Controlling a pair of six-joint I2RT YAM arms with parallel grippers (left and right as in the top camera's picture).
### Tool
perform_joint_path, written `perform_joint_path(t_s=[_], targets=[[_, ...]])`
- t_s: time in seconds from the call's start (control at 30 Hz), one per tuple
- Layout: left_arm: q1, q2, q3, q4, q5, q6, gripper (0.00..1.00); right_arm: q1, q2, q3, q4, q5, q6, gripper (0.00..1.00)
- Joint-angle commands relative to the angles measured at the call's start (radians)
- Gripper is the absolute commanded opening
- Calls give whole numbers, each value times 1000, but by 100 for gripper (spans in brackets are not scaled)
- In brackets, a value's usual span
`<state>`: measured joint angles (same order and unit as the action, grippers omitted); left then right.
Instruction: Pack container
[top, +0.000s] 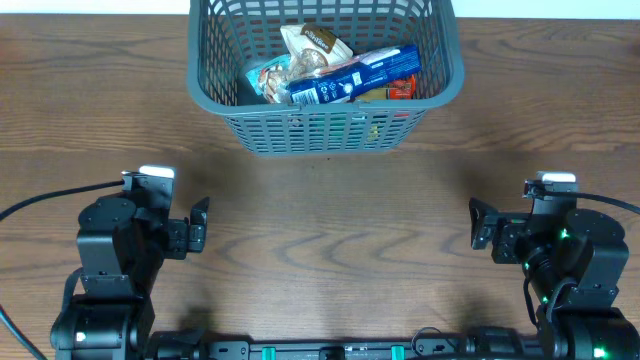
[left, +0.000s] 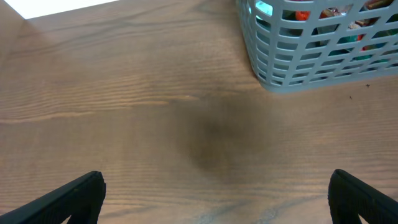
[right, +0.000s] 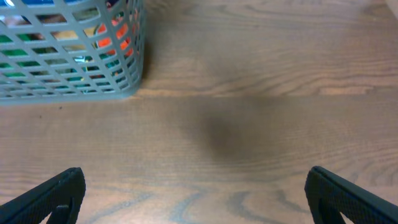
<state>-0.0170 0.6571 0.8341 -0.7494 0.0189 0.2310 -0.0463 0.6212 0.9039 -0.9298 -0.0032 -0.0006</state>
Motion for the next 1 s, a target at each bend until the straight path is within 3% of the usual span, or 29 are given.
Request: perform_joint_path(t_s=[0.0, 0.7, 0.97], targets=[[-2, -10, 5, 8, -2, -20, 99, 9, -7, -2, -17, 14, 0, 99], [-2, -6, 5, -8, -2, -20, 99, 15, -16, -2, -141, 22, -3, 99], [-2, -6, 5, -8, -2, -20, 99, 54, -270, -45, -100, -28, -4, 99]])
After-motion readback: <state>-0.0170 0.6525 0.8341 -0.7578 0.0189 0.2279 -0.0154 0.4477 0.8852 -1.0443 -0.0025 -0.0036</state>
